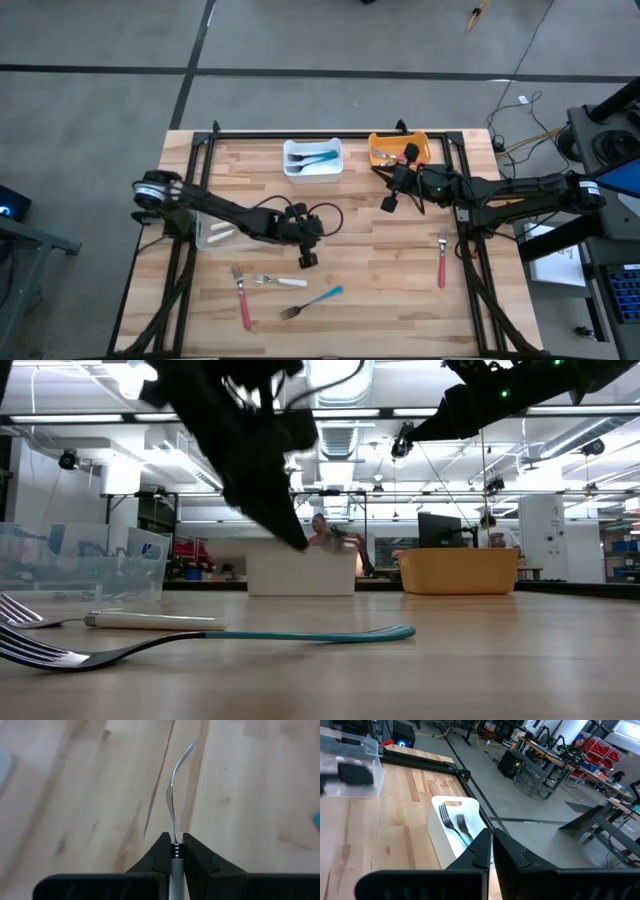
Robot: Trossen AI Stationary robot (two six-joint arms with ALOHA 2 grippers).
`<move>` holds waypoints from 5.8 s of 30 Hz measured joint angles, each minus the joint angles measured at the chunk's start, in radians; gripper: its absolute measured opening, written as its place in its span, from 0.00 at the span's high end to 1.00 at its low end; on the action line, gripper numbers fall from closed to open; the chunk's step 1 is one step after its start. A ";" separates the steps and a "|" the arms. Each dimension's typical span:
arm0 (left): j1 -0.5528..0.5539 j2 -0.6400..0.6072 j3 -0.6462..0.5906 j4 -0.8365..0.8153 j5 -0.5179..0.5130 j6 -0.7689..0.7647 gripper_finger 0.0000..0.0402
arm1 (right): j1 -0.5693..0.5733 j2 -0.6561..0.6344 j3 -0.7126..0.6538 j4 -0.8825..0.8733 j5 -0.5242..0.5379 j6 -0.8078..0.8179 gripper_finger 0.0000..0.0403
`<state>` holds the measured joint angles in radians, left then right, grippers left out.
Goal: Sort silverware by color (type)
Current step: Put the top white fork into the transparent bin, then put the right pink fork into the yellow bin
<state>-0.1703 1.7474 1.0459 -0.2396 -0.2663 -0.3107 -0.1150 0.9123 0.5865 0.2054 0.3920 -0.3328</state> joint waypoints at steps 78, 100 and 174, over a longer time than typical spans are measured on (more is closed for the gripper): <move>0.256 -0.664 -0.344 -0.858 0.443 -0.573 0.97 | -0.002 0.000 0.000 0.007 0.000 -0.008 0.98; 0.257 -0.544 -0.347 -0.815 0.414 -0.513 0.86 | -0.002 0.000 0.000 0.006 0.000 -0.012 0.98; 0.257 -0.614 -0.257 -0.001 0.073 0.647 0.86 | 0.223 0.373 0.166 -1.491 -0.750 1.494 0.97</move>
<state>0.0872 1.1333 0.7892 -0.2406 -0.1932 0.3362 0.1077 1.2855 0.7521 -1.2854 -0.3585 1.1610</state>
